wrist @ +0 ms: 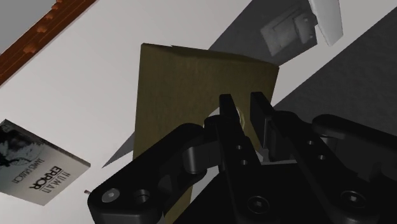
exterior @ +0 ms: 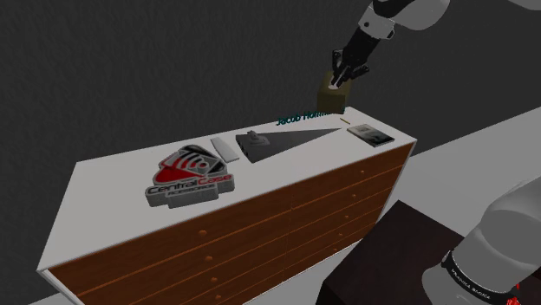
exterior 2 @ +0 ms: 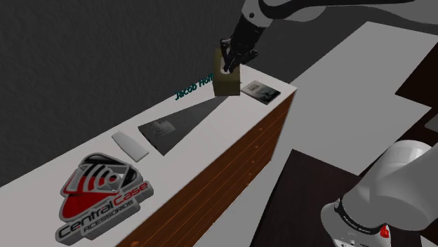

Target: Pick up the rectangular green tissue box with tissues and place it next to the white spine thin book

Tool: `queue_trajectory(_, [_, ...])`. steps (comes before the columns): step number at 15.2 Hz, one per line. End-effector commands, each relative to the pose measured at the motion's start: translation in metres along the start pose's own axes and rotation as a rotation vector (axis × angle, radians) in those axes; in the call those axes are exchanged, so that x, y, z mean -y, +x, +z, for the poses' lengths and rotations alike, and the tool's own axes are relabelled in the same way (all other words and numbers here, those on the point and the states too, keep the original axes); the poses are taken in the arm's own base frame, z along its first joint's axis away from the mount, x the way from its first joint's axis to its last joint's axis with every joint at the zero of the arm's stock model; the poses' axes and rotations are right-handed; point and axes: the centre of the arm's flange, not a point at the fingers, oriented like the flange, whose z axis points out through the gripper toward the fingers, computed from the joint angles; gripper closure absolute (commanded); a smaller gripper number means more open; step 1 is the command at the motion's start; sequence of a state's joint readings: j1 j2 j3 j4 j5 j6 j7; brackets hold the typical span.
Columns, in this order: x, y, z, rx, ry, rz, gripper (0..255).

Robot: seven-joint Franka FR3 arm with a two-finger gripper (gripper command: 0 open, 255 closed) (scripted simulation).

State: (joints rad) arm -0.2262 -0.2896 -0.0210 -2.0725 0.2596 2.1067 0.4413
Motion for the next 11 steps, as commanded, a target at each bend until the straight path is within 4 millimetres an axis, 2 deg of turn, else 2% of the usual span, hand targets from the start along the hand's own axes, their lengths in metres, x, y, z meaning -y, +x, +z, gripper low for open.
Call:
queue_trajectory(1, [-0.020,0.014,-0.008,0.000,0.000,-0.002,255])
queue_trajectory(11, [-0.126,0.086,-0.038,0.000,0.000,-0.002,255])
